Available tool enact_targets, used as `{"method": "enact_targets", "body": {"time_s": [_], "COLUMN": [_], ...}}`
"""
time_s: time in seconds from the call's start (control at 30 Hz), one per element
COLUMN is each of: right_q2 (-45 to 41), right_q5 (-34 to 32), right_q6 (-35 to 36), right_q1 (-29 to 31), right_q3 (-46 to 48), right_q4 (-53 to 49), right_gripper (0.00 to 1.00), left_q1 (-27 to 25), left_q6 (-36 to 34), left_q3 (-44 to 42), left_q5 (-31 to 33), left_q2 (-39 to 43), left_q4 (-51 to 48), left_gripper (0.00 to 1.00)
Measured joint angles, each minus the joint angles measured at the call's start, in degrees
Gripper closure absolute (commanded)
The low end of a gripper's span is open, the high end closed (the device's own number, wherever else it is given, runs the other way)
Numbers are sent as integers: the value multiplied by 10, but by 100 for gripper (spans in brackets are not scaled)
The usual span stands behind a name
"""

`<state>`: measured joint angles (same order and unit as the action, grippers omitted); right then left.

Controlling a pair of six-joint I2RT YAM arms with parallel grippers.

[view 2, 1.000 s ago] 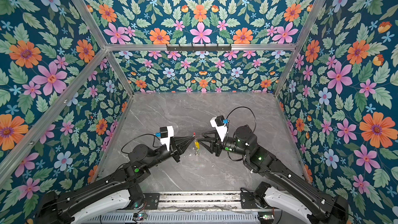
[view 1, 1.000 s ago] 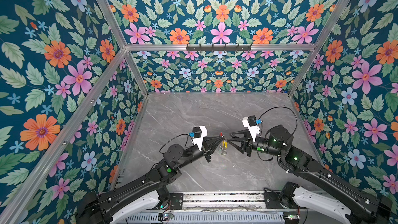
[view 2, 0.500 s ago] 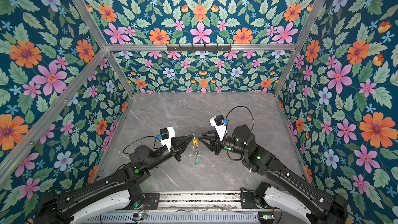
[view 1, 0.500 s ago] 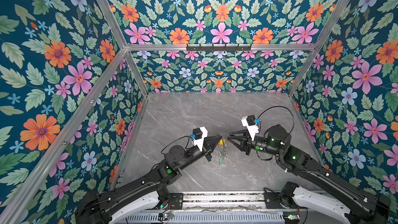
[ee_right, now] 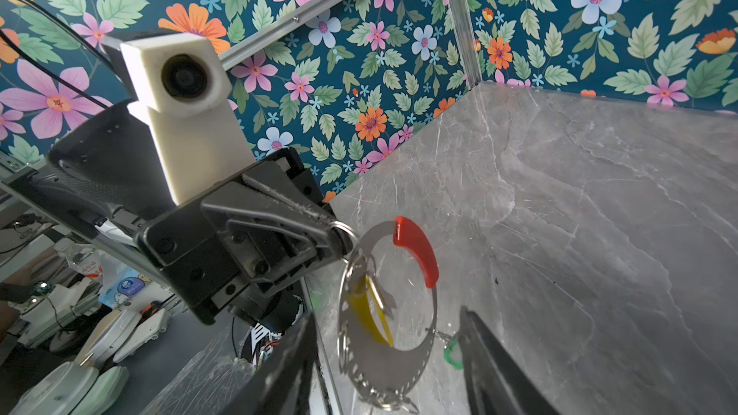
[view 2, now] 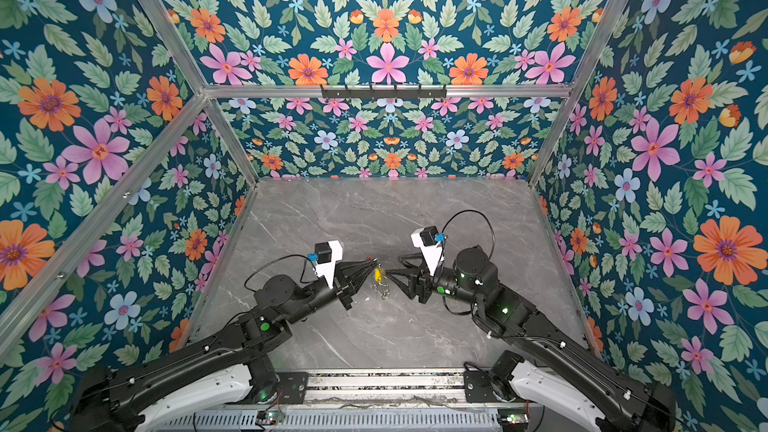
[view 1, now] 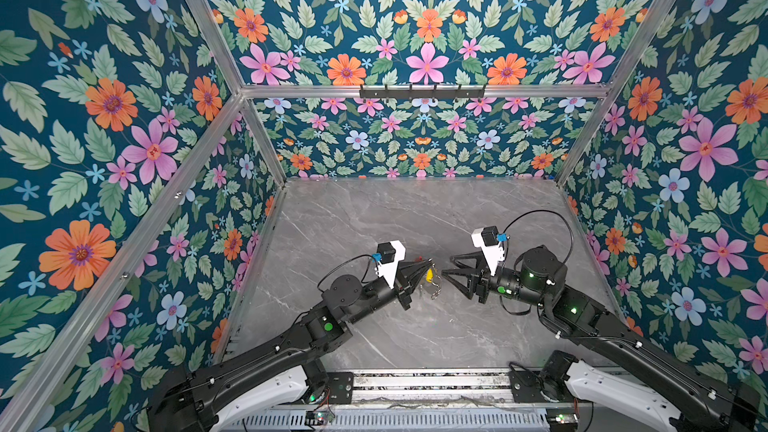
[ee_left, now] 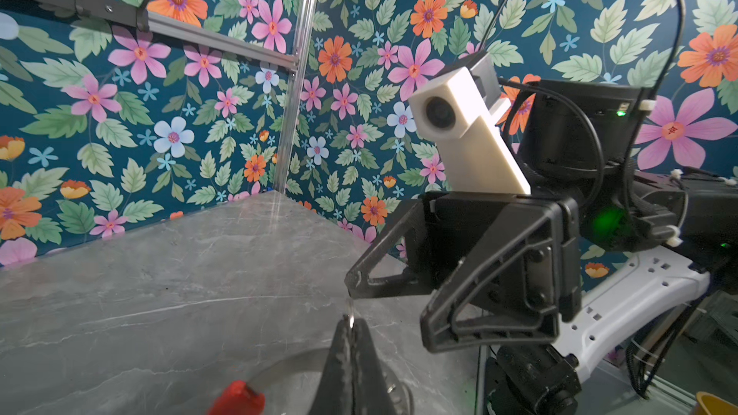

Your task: Remove the keys from the keyring

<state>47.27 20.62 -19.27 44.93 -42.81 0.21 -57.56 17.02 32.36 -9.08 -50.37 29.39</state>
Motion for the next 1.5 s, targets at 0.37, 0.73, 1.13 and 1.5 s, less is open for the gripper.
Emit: {"method": "enact_targets", "body": {"time_s": [0.37, 0.73, 1.13, 1.5], "right_q2": [-48, -78, -87, -90], "right_q5": [-1, -42, -43, -13], "right_q6": [-3, -16, -16, -15], "right_q1": [0, 0, 0, 0], "right_q3": [11, 42, 47, 47], "right_q4": [-62, -68, -76, -66], "right_gripper": [52, 64, 52, 50], "left_q1": [0, 0, -1, -1], "left_q6": [90, 132, 127, 62], "left_q3": [135, 227, 210, 47], "left_q5": [-49, -38, -26, -73], "left_q2": [-59, -90, -71, 48], "left_q4": [-193, -345, -355, -155], "left_gripper": [100, 100, 100, 100]}}
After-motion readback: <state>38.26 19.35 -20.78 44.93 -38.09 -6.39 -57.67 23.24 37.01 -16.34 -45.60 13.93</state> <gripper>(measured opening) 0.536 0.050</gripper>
